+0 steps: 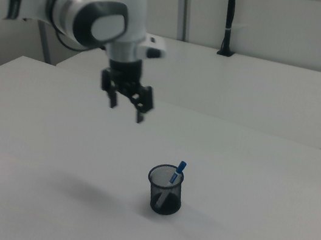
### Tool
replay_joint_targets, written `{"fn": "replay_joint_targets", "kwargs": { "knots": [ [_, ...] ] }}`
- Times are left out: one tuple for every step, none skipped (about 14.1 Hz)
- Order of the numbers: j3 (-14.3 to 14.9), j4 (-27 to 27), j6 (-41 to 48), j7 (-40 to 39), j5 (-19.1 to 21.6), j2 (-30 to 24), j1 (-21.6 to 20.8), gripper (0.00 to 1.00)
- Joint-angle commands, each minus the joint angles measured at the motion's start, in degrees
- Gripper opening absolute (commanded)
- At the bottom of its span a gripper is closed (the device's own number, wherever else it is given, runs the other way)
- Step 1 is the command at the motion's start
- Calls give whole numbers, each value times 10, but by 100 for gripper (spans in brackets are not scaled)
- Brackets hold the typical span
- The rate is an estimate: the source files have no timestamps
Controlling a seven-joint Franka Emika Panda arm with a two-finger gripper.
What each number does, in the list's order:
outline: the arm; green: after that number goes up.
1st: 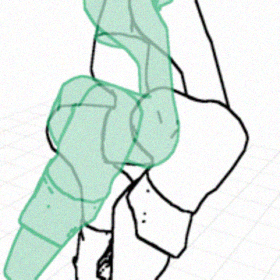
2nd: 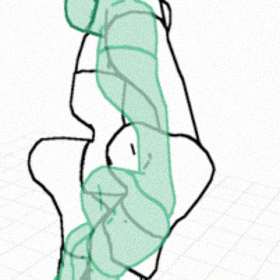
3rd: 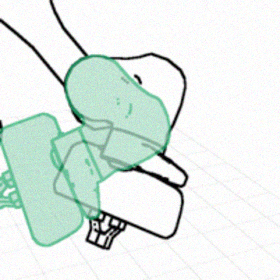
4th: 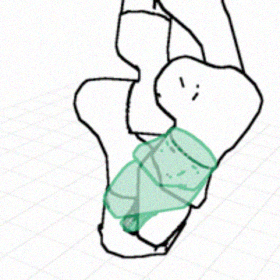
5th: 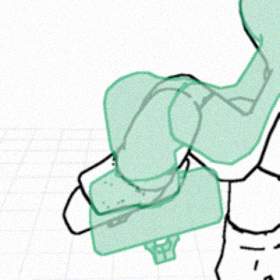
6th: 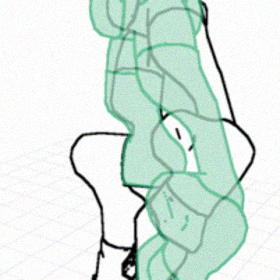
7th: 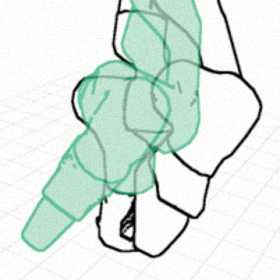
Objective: Insert the marker
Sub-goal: 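Open the gripper, release the marker, and raise the gripper away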
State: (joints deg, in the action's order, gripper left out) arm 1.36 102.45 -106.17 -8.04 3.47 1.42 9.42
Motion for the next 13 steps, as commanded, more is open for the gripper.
{"fn": "replay_joint_targets", "kwargs": {
  "knots": [
    [6, -53, 135, 94, -50, 2, -97, 100],
    [6, -57, 151, 94, -50, 1, -103, 100],
    [6, -58, 158, 94, -50, 1, -105, 100],
    [6, -57, 157, 94, -51, 2, -110, 100],
    [7, -56, 152, 96, -58, 8, -125, 100],
    [7, -56, 150, 96, -65, 9, -126, 100],
    [7, -56, 147, 97, -66, 8, -125, 100],
    [9, -55, 142, 97, -66, 5, -122, 100],
    [13, -56, 135, 98, -66, 5, -120, 100],
    [13, -56, 124, 100, -65, 5, -116, 100],
    [13, -56, 120, 111, -66, 5, -116, 100],
    [13, -56, 120, 131, -66, 5, -116, 100],
    [13, -56, 120, 149, -66, 4, -117, 100]
  ]
}}
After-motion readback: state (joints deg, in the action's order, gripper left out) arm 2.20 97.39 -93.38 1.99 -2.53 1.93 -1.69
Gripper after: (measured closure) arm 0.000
